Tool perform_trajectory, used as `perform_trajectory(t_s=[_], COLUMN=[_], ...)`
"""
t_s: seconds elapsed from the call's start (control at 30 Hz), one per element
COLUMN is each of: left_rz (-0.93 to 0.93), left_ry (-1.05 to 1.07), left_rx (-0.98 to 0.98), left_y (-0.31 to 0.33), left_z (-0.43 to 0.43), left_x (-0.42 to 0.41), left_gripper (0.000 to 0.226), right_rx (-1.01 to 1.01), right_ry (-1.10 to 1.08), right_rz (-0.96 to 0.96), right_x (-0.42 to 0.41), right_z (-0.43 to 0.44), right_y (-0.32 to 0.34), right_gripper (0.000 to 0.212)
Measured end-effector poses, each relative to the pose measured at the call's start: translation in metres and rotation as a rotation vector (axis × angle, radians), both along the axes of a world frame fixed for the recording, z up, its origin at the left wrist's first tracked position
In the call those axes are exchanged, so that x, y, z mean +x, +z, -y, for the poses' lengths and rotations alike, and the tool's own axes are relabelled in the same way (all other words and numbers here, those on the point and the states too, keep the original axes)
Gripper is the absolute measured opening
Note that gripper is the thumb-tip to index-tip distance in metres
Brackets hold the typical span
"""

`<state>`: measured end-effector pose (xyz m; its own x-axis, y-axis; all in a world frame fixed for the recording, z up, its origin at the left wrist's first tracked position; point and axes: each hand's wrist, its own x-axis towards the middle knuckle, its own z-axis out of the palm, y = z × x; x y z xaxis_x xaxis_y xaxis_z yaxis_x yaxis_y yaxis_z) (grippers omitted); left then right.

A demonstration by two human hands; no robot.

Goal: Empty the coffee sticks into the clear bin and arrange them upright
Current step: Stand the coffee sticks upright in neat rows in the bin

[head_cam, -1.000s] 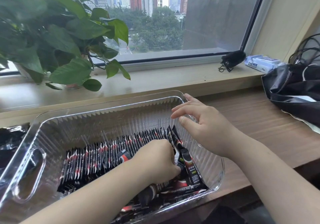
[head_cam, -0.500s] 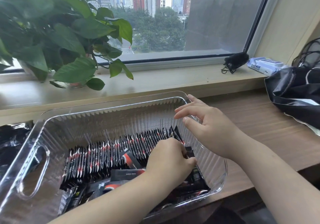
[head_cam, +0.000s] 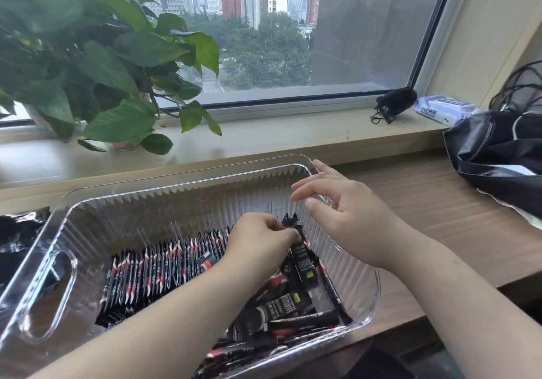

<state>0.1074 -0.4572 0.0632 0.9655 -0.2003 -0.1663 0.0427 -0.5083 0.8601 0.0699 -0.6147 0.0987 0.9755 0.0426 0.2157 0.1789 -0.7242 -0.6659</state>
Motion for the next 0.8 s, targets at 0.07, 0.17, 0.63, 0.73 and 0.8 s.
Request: perform_trajectory(t_s=[0.07,0.17,0.63,0.73,0.8], left_rz=[-0.027,-0.121,-0.141,-0.109,-0.072], left_ry=[0.024,-0.058,-0.131,-0.080,-0.081], left_rx=[-0.046,-0.061,0.034,0.069,0.133], left_y=[0.006,0.011,0.011,0.013,0.012], left_z=[-0.006,-0.011,-0.007,-0.008,-0.005], left_x=[0.006,0.010,0.019,0.040,0.052], left_gripper=[0.020,0.017,0.017,0.019,0.019], right_rx=[-0.003,-0.007,0.003,0.004,0.003], right_ry=[0.002,-0.001,-0.001,0.002,0.001], right_rz=[-0.003,-0.007,-0.015,-0.017,-0.016], right_x=[0.000,0.000,-0.002,-0.002,-0.002], right_z=[0.000,0.000,0.000,-0.001,-0.001], right_y=[0.000,0.001,0.002,0.002,0.003], right_gripper=[0.024,0.024,0.024,0.024,0.024])
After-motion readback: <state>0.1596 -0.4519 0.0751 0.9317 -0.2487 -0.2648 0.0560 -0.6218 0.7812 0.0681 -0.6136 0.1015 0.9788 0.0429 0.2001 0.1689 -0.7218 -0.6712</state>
